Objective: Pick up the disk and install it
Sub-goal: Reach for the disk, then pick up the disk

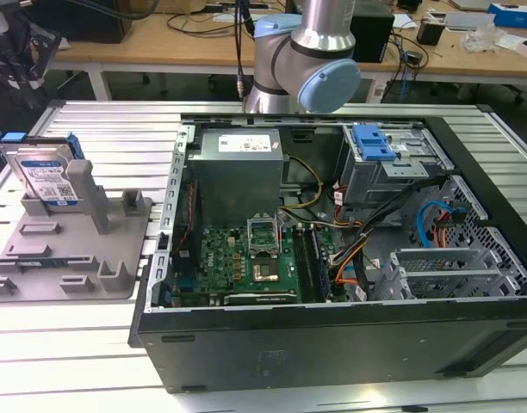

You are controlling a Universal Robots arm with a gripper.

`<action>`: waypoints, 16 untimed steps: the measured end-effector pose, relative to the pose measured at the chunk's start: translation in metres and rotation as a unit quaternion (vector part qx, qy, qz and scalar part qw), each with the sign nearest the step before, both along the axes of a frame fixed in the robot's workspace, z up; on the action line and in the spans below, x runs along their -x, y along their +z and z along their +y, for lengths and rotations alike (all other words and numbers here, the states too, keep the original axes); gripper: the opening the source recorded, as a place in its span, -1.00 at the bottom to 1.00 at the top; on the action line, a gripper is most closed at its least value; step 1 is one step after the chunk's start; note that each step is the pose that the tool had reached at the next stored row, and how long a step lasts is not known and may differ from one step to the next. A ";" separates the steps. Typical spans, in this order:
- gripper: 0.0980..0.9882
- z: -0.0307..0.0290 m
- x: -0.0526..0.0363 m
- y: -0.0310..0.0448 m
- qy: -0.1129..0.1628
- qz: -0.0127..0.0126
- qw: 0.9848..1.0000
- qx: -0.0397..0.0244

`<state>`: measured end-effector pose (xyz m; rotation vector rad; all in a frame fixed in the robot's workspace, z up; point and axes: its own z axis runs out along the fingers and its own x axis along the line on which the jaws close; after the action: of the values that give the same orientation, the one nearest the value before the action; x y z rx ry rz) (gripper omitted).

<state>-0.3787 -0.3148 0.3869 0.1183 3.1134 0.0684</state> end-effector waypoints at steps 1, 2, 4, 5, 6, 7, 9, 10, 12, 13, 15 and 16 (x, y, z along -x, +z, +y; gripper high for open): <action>-0.98 0.0000 0.0000 0.0000 0.000 0.000 1.000 0.000; -0.98 0.0000 0.0000 0.0000 0.000 0.000 1.000 0.000; -0.98 0.0000 0.0000 0.0000 0.000 0.000 1.000 0.000; -0.98 0.0000 0.0001 0.0000 0.000 0.000 1.000 0.000; -0.98 0.0000 0.0001 0.0000 0.000 0.000 1.000 0.000; -0.98 0.0000 0.0001 0.0000 0.000 0.000 1.000 0.000; -0.98 0.0000 0.0001 0.0000 0.000 0.000 1.000 0.000; -0.98 0.0000 0.0002 0.0000 0.000 0.000 1.000 0.000; -0.98 0.0000 0.0002 0.0000 0.000 0.000 1.000 0.000; -0.98 0.0000 0.0002 0.0000 0.000 0.000 1.000 0.000; -0.98 0.0000 0.0002 0.0000 0.000 0.000 1.000 0.000; -0.98 0.0000 0.0002 0.0000 0.000 0.000 1.000 0.000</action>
<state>-0.3789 -0.3148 0.3868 0.1183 3.1133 0.0683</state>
